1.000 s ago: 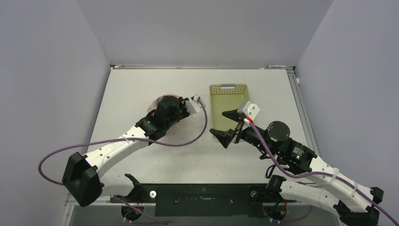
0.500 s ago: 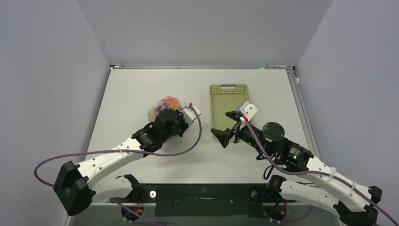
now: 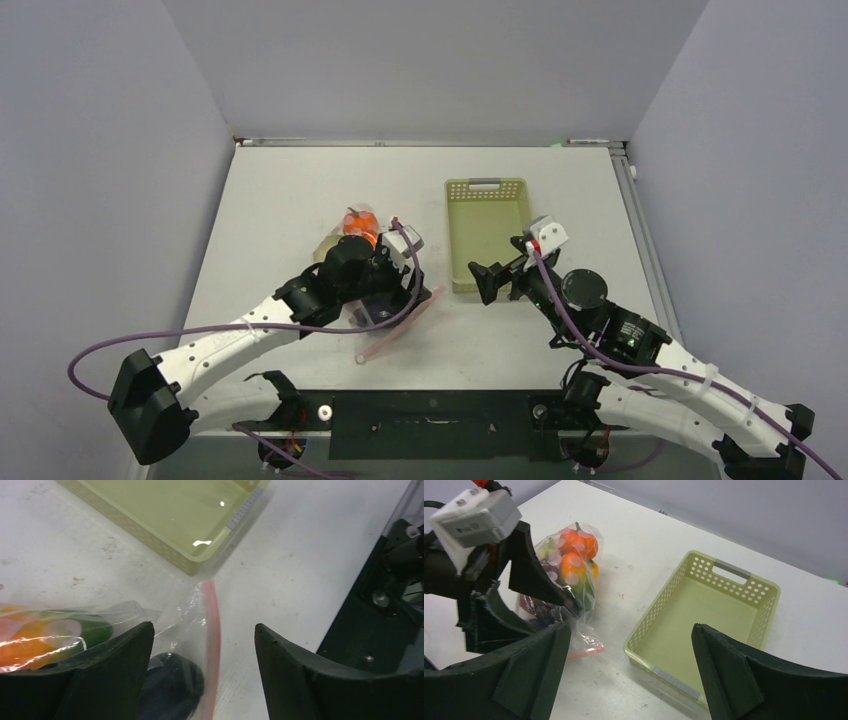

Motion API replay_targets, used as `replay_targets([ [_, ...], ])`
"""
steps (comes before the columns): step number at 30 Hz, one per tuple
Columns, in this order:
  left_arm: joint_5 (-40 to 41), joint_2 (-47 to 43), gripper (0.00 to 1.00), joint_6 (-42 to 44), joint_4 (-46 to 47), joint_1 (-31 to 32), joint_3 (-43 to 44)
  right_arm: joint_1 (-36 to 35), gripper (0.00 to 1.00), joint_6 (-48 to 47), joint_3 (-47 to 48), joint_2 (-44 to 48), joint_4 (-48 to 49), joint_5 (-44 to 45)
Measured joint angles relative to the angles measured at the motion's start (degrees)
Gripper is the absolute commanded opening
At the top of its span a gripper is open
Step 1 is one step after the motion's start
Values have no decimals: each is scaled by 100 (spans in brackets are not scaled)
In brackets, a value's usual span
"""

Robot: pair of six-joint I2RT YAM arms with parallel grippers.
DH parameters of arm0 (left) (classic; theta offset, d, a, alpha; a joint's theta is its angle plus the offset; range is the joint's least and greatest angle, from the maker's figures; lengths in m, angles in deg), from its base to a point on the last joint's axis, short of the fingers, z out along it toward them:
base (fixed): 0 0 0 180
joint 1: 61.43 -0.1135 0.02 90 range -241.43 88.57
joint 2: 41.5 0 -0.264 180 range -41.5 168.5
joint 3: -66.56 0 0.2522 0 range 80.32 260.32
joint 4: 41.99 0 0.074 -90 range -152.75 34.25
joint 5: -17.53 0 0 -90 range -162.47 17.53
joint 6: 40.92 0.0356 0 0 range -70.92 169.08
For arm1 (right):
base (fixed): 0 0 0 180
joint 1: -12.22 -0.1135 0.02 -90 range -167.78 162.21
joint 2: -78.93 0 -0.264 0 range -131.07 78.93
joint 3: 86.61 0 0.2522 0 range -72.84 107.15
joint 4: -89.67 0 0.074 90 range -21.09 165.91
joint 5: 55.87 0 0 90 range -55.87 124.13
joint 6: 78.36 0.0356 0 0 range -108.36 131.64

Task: Place the food in the zip-top bag and seal the zipper
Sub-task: Place the zipper food storage bag at the center of the board, then reset both arms

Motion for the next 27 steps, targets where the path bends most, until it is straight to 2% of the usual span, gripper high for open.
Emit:
replay_targets([
  [1,-118,-26,82,-87,-28,0,0,2,98,39,-39,0,-4,74],
  [2,-221,-70,98,-179,-57,-2,2,2,99,79,-76,0,-9,151],
  [9,-501,-492,96,-551,-431,0,149,33,100,396,-249,-96,-116,577],
  [12,-455,-503,96,-647,-824,-2,522,35,90,511,-323,-125,-177,741],
  [15,-289,-503,96,-662,-1311,-2,1025,37,90,662,-372,-184,-210,933],
  [19,442,-595,96,-793,-1655,2,1394,37,90,925,-398,-310,-234,1233],
  [27,2083,-1108,96,-975,-2203,4,1443,37,90,1690,-275,-514,-505,1797],
])
